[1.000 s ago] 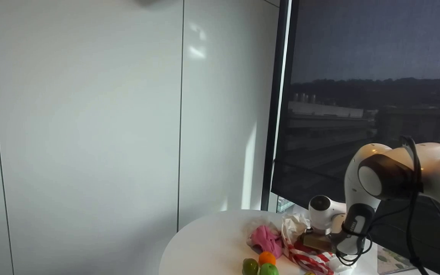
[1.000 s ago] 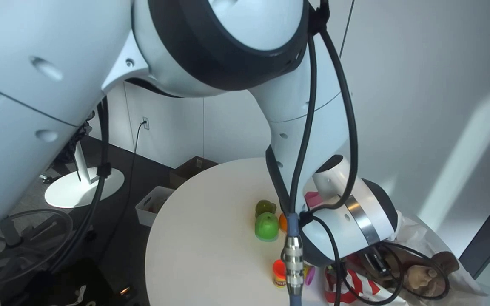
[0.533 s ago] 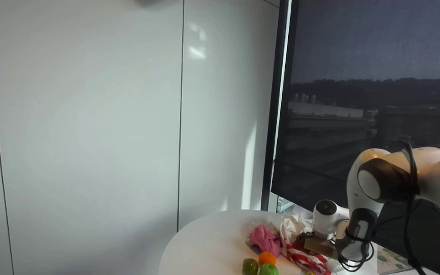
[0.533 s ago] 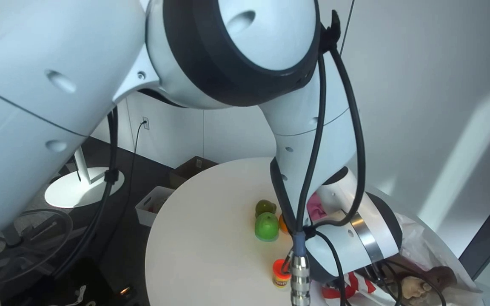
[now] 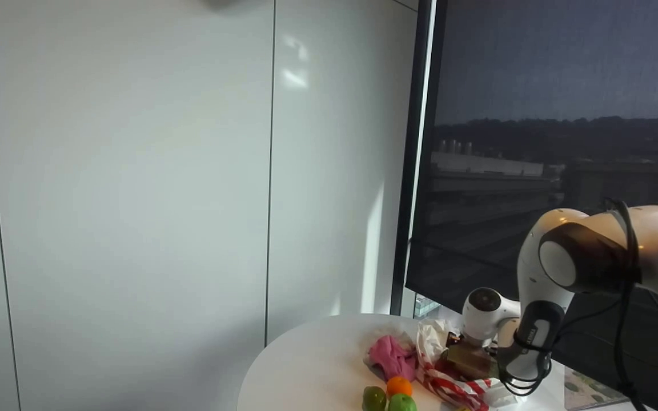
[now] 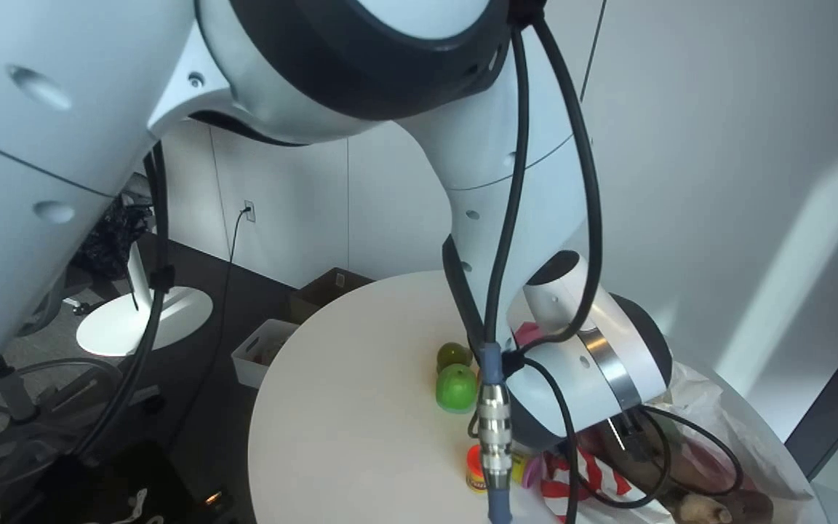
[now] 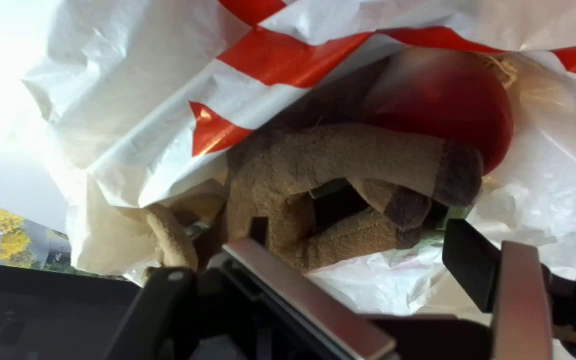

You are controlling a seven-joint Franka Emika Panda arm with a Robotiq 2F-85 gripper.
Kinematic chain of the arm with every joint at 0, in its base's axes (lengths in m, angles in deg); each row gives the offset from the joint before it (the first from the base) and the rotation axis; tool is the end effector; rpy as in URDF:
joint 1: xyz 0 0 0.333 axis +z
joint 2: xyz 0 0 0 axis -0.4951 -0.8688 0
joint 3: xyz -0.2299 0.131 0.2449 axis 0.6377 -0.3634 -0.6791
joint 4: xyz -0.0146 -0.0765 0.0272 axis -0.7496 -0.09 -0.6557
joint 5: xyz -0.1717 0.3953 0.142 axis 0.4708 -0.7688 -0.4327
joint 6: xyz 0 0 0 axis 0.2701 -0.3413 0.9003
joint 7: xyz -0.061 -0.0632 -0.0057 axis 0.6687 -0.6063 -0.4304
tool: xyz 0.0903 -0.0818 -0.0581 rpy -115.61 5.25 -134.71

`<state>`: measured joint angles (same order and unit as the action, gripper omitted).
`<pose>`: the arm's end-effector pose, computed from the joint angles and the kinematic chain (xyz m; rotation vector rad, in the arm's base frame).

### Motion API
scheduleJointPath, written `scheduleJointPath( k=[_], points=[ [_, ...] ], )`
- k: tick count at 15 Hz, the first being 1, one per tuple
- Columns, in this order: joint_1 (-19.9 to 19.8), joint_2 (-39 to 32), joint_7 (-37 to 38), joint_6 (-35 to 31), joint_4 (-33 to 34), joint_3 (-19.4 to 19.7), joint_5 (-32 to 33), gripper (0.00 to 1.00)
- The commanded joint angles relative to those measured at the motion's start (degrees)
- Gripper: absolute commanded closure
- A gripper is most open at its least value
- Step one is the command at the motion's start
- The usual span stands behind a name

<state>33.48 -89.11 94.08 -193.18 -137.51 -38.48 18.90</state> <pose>0.6898 -0.1725 0.1233 2.5828 -1.1358 0.8698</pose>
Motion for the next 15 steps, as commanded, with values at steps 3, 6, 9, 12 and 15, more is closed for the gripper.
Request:
scheduleJointPath(
  k=[3,6,9,12,15],
  points=[
    [-2.2,13.66,-5.03,12.5,-13.75,-8.14,-6.71,0.0],
    [-3.77,15.4,-7.82,17.31,-15.82,-11.19,-12.67,0.0],
    [-4.24,14.19,-6.27,18.88,-14.33,-10.4,-14.89,0.0],
    [-3.83,12.81,-7.4,20.7,-12.99,-7.98,-20.54,0.0],
    [-3.8,10.8,-8.16,20.06,-11.35,-5.97,-23.16,0.0]
  ],
)
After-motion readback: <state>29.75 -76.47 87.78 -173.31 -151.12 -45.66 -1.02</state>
